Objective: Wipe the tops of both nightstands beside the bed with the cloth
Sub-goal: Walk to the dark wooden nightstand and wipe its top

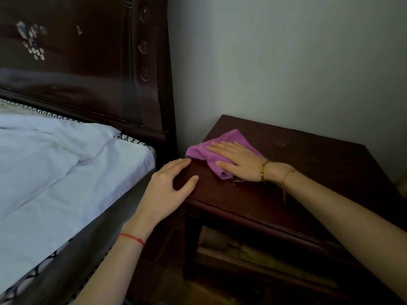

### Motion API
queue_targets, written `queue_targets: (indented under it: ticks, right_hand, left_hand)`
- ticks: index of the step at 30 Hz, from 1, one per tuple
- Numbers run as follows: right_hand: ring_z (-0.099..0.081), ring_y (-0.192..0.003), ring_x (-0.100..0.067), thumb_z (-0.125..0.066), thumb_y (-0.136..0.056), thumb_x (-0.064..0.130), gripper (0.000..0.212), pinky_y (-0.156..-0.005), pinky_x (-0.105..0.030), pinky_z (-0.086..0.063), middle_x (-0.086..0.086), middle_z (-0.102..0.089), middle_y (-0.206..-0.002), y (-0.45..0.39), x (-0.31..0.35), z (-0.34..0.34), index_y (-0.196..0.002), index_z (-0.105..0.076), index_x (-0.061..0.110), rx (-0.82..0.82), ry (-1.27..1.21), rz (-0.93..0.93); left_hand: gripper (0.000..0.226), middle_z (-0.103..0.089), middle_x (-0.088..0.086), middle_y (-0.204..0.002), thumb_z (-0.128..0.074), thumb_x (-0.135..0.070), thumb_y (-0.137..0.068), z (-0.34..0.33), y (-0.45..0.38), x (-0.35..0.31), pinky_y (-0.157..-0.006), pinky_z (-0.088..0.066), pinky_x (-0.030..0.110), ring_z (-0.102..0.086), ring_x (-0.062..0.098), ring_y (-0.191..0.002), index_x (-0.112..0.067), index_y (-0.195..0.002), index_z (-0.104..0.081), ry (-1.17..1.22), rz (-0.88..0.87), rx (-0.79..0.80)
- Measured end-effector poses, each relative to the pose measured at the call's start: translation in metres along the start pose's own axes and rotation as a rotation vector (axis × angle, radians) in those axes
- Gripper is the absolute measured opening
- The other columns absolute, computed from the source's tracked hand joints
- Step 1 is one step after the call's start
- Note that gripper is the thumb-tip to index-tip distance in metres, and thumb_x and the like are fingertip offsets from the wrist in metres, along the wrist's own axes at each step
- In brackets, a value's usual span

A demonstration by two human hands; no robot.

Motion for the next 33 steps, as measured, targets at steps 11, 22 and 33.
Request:
queue_targets:
  ticks: [11, 22, 33]
  right_hand:
    - [-0.004, -0.144, -0.004, -0.025, -0.099, 0.052, 0.057, -0.117, -0.031, 0.004, 0.014, -0.006, -0.158, 0.023, 0.012, -0.001, -0.150, -0.009, 0.035, -0.026, 0.010, -0.008]
    - [-0.003, -0.146, -0.012, -0.025, -0.099, 0.050, 0.058, -0.117, -0.033, 0.004, 0.008, -0.006, -0.159, 0.030, 0.022, -0.002, -0.151, -0.008, 0.032, 0.006, 0.014, -0.112]
    - [-0.007, -0.146, -0.014, -0.023, -0.098, 0.052, 0.057, -0.118, -0.036, 0.002, 0.006, -0.008, -0.159, 0.013, 0.002, 0.001, -0.150, -0.010, 0.031, 0.010, 0.026, -0.187]
  left_hand:
    - [0.057, -0.057, -0.010, -0.134, -0.054, -0.055, -0.086, 0.003, 0.006, -0.001, -0.111, -0.036, 0.024, -0.048, 0.001, -0.127, -0.024, -0.133, -0.059, 0.005, 0.009, 0.003]
    - [0.049, -0.057, -0.009, -0.135, -0.059, -0.045, -0.091, 0.008, 0.015, -0.004, -0.110, -0.036, 0.024, -0.048, 0.002, -0.127, -0.022, -0.134, -0.058, 0.021, 0.000, 0.000]
    - [0.049, -0.056, -0.007, -0.136, -0.060, -0.043, -0.091, 0.008, 0.018, -0.005, -0.111, -0.037, 0.029, -0.047, 0.004, -0.129, -0.021, -0.135, -0.057, 0.010, 0.008, 0.007]
Point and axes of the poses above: each hand's wrist, its own y-axis away from the middle knuckle, its own z-axis out of the back of the hand, x = y × z, the point moved 6 cm from there along -y, towards the middle knuckle
